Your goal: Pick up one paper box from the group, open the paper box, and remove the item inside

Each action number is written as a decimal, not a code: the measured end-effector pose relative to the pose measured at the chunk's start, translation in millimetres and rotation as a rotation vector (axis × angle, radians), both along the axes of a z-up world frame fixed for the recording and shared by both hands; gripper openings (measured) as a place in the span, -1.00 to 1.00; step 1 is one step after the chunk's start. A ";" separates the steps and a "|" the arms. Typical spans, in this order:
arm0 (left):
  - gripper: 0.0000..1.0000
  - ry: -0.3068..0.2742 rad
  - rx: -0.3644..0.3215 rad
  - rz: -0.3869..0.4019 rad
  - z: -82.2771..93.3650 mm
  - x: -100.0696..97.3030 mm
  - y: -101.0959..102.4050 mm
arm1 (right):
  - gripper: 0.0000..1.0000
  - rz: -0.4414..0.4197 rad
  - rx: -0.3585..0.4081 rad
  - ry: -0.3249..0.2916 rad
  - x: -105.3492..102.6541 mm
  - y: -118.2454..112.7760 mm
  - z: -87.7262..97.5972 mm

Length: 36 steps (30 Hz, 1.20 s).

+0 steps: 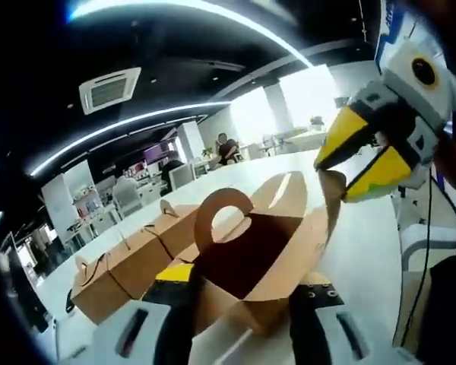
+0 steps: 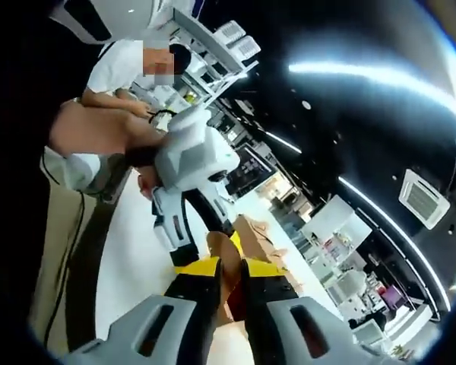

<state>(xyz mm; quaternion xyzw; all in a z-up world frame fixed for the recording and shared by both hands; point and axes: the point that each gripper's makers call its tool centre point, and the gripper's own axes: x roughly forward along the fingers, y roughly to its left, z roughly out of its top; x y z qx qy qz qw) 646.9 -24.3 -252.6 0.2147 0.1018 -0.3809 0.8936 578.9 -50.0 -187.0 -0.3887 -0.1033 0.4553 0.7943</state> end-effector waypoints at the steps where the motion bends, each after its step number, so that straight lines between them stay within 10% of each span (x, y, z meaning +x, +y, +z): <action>1: 0.04 -0.001 0.010 -0.019 -1.1 -1.0 -0.6 | -0.76 0.000 0.004 0.006 0.0 0.1 -0.7; 24: 0.50 0.180 0.064 -0.463 -1.6 -25.3 6.5 | -0.76 0.014 -0.093 0.069 -11.5 0.1 -38.7; 36: 0.33 0.201 0.009 -0.447 1.8 -22.1 6.4 | -0.90 -0.040 -0.276 -0.081 -5.0 -4.1 -75.7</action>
